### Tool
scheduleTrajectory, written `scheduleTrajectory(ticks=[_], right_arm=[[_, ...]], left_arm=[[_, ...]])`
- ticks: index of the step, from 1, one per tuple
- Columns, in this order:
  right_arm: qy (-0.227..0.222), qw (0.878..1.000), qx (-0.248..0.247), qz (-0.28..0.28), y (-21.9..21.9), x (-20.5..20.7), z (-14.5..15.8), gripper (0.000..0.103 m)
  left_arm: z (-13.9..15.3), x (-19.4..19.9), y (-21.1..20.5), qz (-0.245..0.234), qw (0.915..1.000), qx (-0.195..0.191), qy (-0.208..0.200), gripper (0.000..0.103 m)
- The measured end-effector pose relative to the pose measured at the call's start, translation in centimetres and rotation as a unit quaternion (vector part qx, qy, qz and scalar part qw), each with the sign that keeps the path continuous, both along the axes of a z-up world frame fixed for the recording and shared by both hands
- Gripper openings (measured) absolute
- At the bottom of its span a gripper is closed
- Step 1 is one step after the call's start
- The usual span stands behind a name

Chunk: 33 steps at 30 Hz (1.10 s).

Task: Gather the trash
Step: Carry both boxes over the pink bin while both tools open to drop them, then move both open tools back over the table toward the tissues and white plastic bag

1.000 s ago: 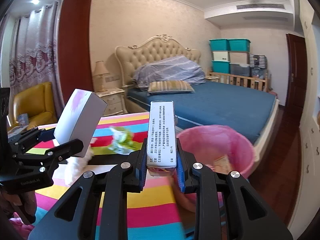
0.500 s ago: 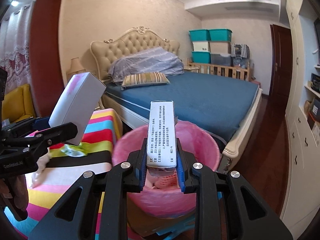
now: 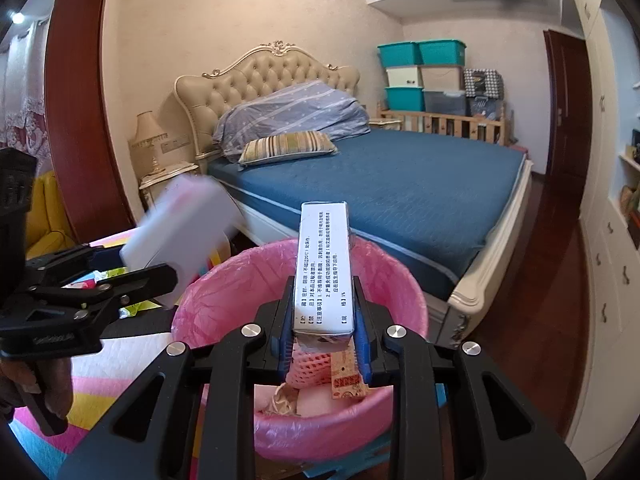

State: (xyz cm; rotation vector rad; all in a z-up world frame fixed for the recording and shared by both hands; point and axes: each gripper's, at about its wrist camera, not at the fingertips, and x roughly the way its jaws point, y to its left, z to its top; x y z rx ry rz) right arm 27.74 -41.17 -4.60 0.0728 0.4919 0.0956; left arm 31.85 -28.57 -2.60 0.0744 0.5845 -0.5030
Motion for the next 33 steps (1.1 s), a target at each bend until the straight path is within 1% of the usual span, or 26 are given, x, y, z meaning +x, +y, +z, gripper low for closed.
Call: scheduleTrajectory(ticks=[1, 2, 3, 5, 7, 11, 13, 17, 21, 24, 27, 29, 33], right_arm=[[-0.001, 1.000, 0.005, -0.002, -0.2, -0.2, -0.1, 0.046], [-0.008, 1.000, 0.020, -0.002, -0.6, -0.5, -0.2, 0.058], [-0.013, 0.999, 0.029, -0.002, -0.8, -0.9, -0.1, 0.059], [-0.021, 0.999, 0.031, -0.002, -0.9, -1.8, 0.1, 0.059], [-0.024, 0.999, 0.029, -0.001, -0.8, -2.5, 0.2, 0.059], [-0.028, 0.999, 0.027, 0.006, 0.0, -3.4, 0.7, 0.059], [-0.028, 0.999, 0.024, 0.011, 0.7, -3.9, 1.0, 0.059], [-0.028, 0.999, 0.023, 0.027, 2.8, -4.9, 1.8, 0.059], [-0.027, 0.998, 0.008, 0.051, 6.0, -5.2, 2.0, 0.060], [-0.015, 0.997, 0.006, 0.070, 8.8, -5.2, 1.6, 0.062], [-0.008, 0.995, -0.001, 0.096, 11.9, -5.3, 1.1, 0.062], [-0.003, 0.993, -0.004, 0.114, 13.8, -5.6, 0.7, 0.062], [0.007, 0.989, -0.010, 0.147, 18.0, -5.8, 0.1, 0.062]], left_arm=[[-0.1, 0.1, 0.3, 0.003, 1.0000, -0.003, 0.004, 0.075], [0.0, 0.1, 0.7, 0.007, 1.0000, -0.005, 0.003, 0.080], [0.1, -0.1, 1.3, 0.011, 0.9999, -0.006, -0.003, 0.082], [0.3, -0.9, 2.4, 0.019, 0.9997, -0.003, -0.017, 0.087], [0.5, -1.6, 3.6, 0.024, 0.9994, -0.001, -0.026, 0.090], [0.6, -3.5, 6.3, 0.047, 0.9986, -0.001, -0.025, 0.095], [0.7, -4.4, 7.4, 0.058, 0.9980, -0.001, -0.026, 0.097], [1.3, -7.2, 10.0, 0.089, 0.9952, -0.005, -0.041, 0.098], [1.7, -9.3, 11.8, 0.105, 0.9931, 0.014, -0.050, 0.098], [1.8, -11.1, 14.1, 0.127, 0.9895, 0.033, -0.062, 0.098], [1.9, -12.4, 16.8, 0.150, 0.9855, 0.043, -0.066, 0.098], [1.8, -13.4, 19.0, 0.170, 0.9823, 0.044, -0.065, 0.098], [1.6, -15.3, 24.5, 0.228, 0.9714, 0.036, -0.058, 0.098]])
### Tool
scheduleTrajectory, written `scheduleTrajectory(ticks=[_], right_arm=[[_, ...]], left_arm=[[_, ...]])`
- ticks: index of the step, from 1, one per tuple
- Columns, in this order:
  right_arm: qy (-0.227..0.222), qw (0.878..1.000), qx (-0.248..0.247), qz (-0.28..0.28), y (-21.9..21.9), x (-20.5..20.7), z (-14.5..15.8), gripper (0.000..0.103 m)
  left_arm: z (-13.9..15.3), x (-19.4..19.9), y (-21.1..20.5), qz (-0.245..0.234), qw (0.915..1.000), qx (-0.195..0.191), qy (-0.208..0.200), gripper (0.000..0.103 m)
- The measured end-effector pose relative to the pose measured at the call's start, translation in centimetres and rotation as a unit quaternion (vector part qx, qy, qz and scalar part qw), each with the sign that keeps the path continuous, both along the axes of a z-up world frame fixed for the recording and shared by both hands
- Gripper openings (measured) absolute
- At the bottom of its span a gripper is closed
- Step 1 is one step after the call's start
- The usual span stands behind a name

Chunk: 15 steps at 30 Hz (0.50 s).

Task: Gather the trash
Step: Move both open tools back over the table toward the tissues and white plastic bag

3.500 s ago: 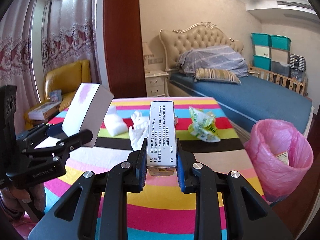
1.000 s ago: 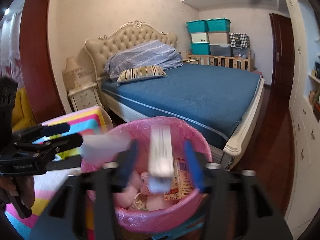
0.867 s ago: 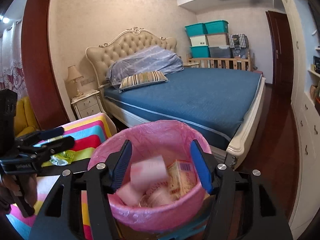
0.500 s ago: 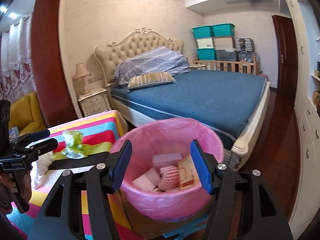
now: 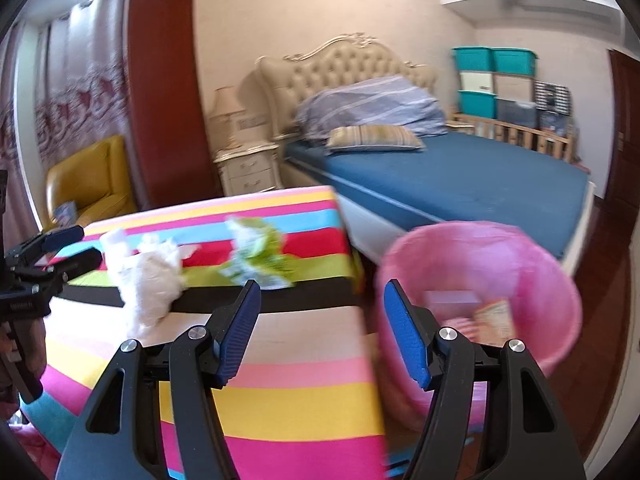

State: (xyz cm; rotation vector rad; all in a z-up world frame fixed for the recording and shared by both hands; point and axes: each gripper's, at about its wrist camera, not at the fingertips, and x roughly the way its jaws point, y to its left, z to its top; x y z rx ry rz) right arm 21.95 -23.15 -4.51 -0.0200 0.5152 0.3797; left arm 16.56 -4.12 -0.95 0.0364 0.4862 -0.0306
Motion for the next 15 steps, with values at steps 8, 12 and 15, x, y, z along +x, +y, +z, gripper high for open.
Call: scheduleTrajectory(ticks=[8, 12, 15], right_arm=[[0.017, 0.999, -0.010, 0.048, 6.8, -0.6, -0.4, 0.063], [0.025, 0.997, -0.021, 0.075, 10.1, -1.1, -0.5, 0.067], [0.032, 0.995, -0.031, 0.087, 12.0, -1.2, -0.9, 0.067]], left_arm=[[-1.0, -2.5, 7.0, 0.085, 0.9962, 0.020, -0.002, 0.098], [-1.6, -3.4, 9.3, 0.106, 0.9942, 0.021, -0.001, 0.098], [-2.0, -4.2, 10.9, 0.120, 0.9926, 0.014, -0.001, 0.098]])
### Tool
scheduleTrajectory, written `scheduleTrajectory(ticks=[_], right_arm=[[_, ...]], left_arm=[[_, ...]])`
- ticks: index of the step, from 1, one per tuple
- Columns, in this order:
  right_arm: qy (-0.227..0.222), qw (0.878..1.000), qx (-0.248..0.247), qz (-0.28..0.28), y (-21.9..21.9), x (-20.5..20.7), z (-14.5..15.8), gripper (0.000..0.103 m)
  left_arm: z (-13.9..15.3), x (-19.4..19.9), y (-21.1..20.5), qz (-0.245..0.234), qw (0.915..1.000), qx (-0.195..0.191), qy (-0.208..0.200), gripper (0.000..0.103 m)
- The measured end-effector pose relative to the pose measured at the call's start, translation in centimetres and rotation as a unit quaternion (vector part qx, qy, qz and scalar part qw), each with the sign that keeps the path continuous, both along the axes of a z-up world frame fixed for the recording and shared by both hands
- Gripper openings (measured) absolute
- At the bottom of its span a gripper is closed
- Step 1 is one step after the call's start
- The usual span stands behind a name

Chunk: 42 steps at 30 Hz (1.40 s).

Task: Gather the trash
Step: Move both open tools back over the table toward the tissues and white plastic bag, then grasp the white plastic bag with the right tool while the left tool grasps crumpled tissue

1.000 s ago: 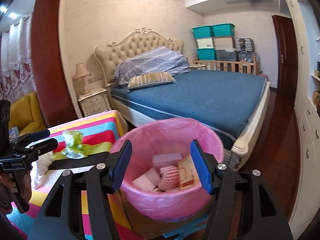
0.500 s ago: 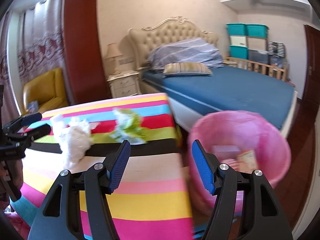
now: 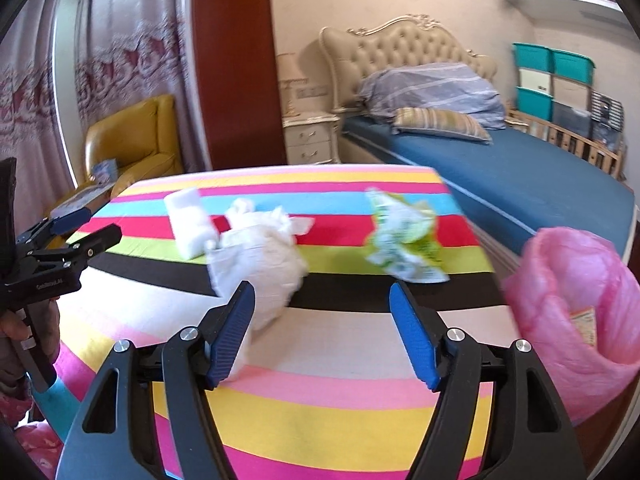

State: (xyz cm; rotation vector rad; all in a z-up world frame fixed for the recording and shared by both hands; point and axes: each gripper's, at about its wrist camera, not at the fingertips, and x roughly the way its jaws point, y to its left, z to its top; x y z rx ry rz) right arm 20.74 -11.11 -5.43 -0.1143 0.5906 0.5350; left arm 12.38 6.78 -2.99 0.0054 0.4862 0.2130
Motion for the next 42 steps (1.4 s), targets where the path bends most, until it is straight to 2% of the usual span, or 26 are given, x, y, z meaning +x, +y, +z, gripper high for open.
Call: scheduleTrajectory(ticks=[7, 13, 20, 23, 27, 30, 38, 42], right_arm=[[0.027, 1.000, -0.008, 0.010, 4.0, 1.0, -1.1, 0.072], [0.054, 0.998, -0.019, 0.007, 5.5, 2.1, -2.4, 0.072], [0.081, 0.996, -0.028, 0.003, 6.6, 3.4, -3.2, 0.071], [0.089, 0.995, -0.031, 0.008, 7.0, 3.7, -3.4, 0.062], [0.083, 0.996, -0.033, 0.013, 7.3, 3.4, -3.3, 0.039], [0.071, 0.997, -0.029, 0.011, 7.1, 3.0, -3.1, 0.033], [0.031, 0.999, 0.016, -0.016, 5.2, 2.1, -1.7, 0.027], [0.014, 0.999, 0.001, -0.030, 4.5, 1.5, -1.3, 0.027]], left_arm=[[-0.2, -1.8, 2.9, 0.024, 0.9995, -0.017, -0.008, 0.098], [-0.3, -2.7, 4.6, 0.032, 0.9989, -0.033, -0.015, 0.098], [-0.9, -2.7, 5.6, 0.032, 0.9980, -0.054, -0.005, 0.098], [-0.9, -2.7, 5.6, 0.033, 0.9979, -0.056, -0.007, 0.098], [-1.1, -2.5, 5.2, 0.030, 0.9983, -0.049, 0.000, 0.098], [-1.1, -2.2, 4.7, 0.029, 0.9988, -0.038, 0.006, 0.098], [-1.3, -1.7, 3.3, 0.027, 0.9995, -0.001, 0.018, 0.098], [-1.2, -1.1, 2.2, -0.004, 0.9998, -0.009, 0.017, 0.098]])
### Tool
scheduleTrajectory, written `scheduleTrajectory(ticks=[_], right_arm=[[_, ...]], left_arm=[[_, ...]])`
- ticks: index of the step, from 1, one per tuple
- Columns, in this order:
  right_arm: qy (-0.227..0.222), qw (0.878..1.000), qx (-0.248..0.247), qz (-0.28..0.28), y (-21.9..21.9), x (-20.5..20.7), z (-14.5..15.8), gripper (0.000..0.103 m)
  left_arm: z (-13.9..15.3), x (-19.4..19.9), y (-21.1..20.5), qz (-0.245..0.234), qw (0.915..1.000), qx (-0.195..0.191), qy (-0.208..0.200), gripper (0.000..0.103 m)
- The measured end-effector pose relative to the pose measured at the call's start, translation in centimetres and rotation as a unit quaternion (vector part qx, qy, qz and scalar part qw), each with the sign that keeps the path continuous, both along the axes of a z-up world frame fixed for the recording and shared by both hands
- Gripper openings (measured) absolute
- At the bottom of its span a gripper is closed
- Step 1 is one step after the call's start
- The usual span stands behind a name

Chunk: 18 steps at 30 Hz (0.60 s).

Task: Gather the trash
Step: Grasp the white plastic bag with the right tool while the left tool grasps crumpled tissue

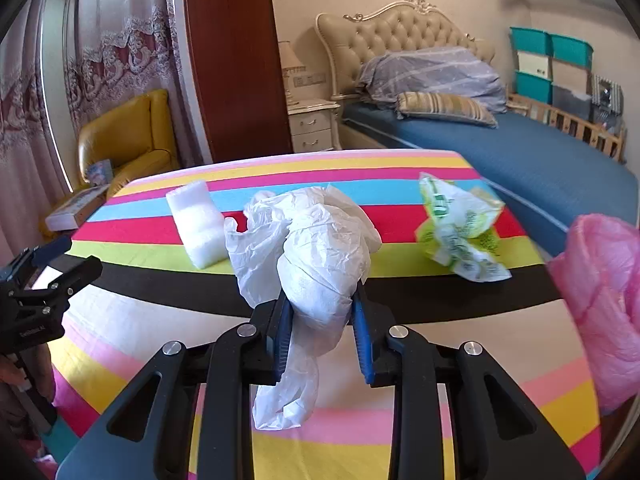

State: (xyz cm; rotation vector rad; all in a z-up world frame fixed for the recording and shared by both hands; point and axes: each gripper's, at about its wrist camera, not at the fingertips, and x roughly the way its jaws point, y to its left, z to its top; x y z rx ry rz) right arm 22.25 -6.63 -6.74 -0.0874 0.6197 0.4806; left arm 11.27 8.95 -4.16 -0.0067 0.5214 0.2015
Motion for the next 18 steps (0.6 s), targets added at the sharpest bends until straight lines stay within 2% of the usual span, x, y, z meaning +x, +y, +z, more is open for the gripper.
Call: scheduleTrajectory(ticks=[6, 11, 18], right_arm=[[-0.021, 0.999, -0.009, -0.036, -2.7, -0.5, 1.0, 0.027], [-0.032, 0.998, -0.010, -0.054, -5.1, -0.8, 1.3, 0.027], [-0.032, 0.997, 0.004, -0.068, -7.1, -0.7, 1.0, 0.028]], left_arm=[[0.2, 3.2, -4.5, -0.083, 0.9963, 0.022, 0.001, 0.098], [-0.1, 8.1, -8.1, -0.147, 0.9885, 0.019, 0.030, 0.098], [-1.9, 14.8, -9.6, -0.159, 0.9832, 0.008, 0.088, 0.098]])
